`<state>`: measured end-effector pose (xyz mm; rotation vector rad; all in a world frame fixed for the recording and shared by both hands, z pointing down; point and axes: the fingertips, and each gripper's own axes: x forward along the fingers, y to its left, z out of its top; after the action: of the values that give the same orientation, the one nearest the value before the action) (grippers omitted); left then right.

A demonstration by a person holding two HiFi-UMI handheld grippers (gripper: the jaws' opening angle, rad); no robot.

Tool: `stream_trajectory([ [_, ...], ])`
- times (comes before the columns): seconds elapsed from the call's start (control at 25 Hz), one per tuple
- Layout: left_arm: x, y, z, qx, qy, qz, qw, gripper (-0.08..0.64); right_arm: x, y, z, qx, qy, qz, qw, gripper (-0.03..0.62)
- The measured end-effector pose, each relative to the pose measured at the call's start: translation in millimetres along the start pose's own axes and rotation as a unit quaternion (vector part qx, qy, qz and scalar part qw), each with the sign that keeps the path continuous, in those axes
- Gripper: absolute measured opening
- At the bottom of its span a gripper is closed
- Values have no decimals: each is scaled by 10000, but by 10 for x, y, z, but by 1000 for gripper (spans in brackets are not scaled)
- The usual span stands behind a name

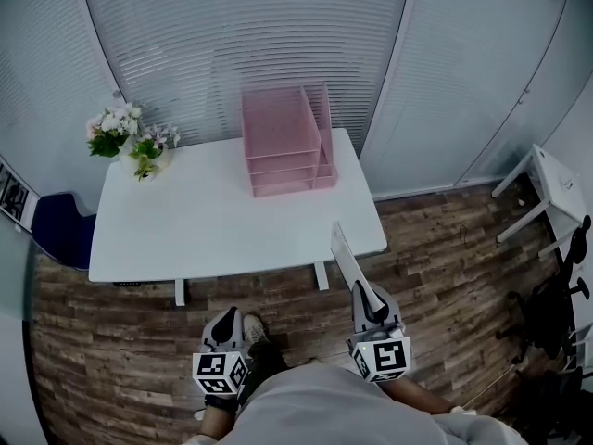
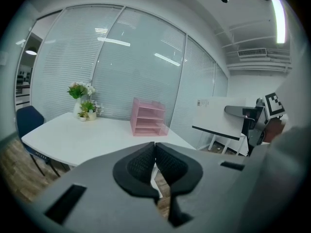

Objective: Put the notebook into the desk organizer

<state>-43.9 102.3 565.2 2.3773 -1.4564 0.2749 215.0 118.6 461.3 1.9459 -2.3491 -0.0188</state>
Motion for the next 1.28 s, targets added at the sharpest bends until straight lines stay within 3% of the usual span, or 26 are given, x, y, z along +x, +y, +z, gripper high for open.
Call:
stream_trajectory([
  [0.56, 1106, 1199, 662, 159, 248, -704, 9971, 9, 1578, 185, 280, -120, 138, -813, 9965, 23],
  [0.76, 1312, 1638, 747, 167, 337, -752, 9965, 9, 2068, 238, 403, -237, 77, -1011, 9946, 25],
  [1.08, 1508, 1717, 734, 158, 464, -851, 9952, 9, 2778, 90, 728, -820, -59, -876, 9928, 23],
  [1.28, 1543, 1745, 779, 65, 401, -648, 9971, 9, 3373, -111, 890, -1320, 35, -634, 9892, 23],
])
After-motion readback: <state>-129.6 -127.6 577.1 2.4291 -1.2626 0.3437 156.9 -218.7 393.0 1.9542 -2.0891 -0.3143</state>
